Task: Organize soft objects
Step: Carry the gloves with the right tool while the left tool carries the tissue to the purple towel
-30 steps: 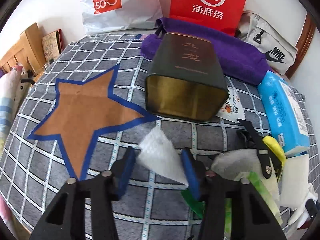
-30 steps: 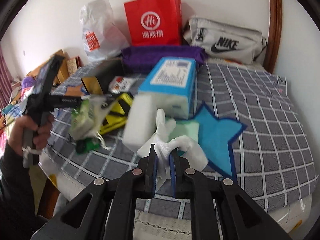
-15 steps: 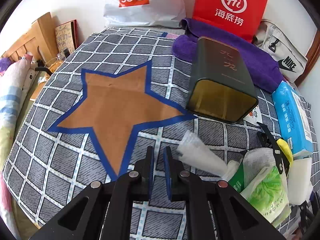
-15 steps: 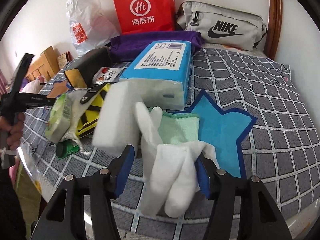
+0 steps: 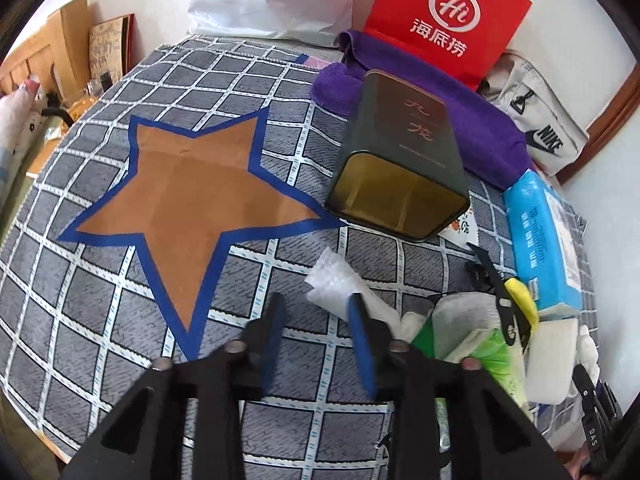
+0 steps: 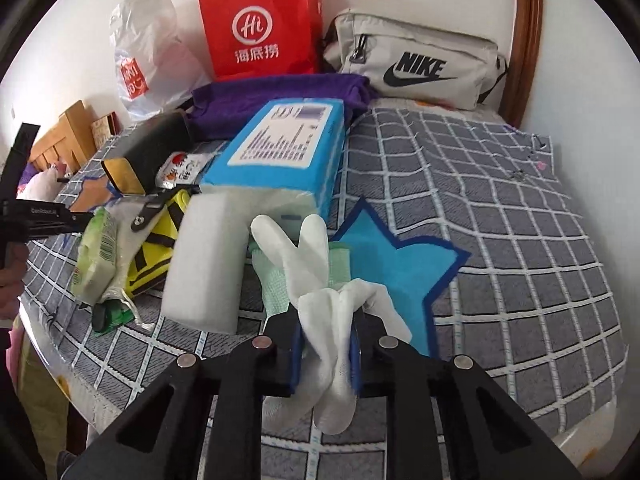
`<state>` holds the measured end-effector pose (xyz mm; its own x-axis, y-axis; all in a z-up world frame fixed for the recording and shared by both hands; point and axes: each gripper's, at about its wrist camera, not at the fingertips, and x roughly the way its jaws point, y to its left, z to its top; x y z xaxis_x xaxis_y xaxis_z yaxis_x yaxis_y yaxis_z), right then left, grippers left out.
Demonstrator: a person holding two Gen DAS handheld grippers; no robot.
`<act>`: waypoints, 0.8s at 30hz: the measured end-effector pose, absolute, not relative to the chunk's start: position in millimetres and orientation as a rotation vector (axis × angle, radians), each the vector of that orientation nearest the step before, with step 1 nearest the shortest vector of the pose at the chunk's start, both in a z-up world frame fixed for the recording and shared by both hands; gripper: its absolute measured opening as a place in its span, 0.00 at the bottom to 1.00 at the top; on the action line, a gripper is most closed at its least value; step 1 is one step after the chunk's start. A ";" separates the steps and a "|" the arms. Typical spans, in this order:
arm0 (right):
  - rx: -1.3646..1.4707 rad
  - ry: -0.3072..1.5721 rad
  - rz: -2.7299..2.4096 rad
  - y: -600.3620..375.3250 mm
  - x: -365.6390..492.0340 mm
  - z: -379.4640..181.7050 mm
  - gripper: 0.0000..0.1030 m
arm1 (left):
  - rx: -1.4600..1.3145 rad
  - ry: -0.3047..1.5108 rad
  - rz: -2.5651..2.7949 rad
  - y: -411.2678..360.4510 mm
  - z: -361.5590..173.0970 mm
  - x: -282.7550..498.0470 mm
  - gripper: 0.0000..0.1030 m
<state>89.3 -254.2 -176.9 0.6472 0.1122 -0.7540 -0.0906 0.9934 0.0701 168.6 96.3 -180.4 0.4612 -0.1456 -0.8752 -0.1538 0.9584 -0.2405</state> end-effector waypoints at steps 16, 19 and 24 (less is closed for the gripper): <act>0.017 0.781 0.141 -259.4 81.6 -133.8 0.18 | -0.294 1.117 0.038 71.8 -189.0 191.4 0.34; 0.013 0.779 0.150 -256.7 83.2 -130.3 0.18 | -0.246 1.115 0.051 67.7 -189.2 193.2 0.16; 0.009 0.767 0.160 -252.5 86.7 -124.6 0.18 | -0.304 1.122 0.000 77.6 -186.1 190.1 0.07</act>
<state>86.7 -252.5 -124.6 0.7082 0.1471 -0.6905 -0.1406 0.9879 0.0663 190.1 77.6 -186.1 0.4379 -0.1518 -0.8861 -0.1522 0.9589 -0.2395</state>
